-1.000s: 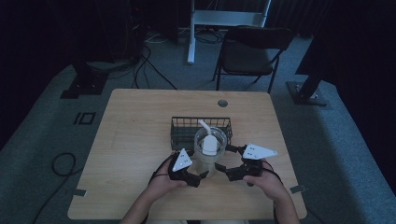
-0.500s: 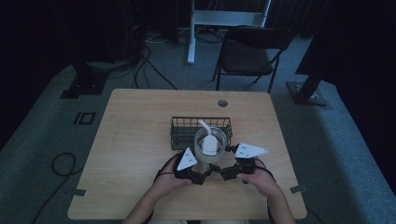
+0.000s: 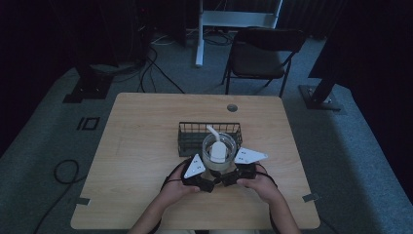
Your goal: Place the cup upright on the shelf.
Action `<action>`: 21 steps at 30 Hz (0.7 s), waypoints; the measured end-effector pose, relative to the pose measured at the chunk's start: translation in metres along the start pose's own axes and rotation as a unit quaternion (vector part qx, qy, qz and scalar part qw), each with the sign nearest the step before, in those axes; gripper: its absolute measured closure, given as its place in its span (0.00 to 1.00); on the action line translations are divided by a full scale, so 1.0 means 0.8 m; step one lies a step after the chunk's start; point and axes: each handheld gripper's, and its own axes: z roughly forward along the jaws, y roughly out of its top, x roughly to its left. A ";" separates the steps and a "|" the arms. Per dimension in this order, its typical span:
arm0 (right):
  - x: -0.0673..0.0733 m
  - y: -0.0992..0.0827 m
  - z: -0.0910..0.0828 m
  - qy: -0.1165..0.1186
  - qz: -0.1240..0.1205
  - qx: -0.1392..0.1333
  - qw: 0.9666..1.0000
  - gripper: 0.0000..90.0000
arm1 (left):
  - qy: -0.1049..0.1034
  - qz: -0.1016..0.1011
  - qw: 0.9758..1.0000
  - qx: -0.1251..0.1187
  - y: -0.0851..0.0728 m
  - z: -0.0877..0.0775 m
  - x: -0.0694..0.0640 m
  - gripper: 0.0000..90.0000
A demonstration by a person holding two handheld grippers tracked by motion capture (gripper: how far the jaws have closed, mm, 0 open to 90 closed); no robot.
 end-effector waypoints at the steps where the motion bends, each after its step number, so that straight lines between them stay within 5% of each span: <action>1: 0.000 0.000 0.001 0.001 0.000 -0.002 1.000 0.10 | -0.001 -0.001 1.000 0.001 0.001 0.000 0.000 0.12; 9: 0.002 -0.001 0.002 0.003 0.003 -0.008 1.000 0.10 | -0.006 0.000 1.000 0.014 0.007 0.000 -0.001 0.12; 17: 0.000 0.009 -0.005 0.008 0.024 -0.037 0.999 0.10 | -0.030 -0.043 0.999 -0.013 0.023 -0.005 0.000 0.12; 21: -0.002 0.028 -0.009 0.007 0.024 -0.051 0.998 0.10 | -0.028 -0.028 0.999 -0.021 0.043 -0.013 0.007 0.12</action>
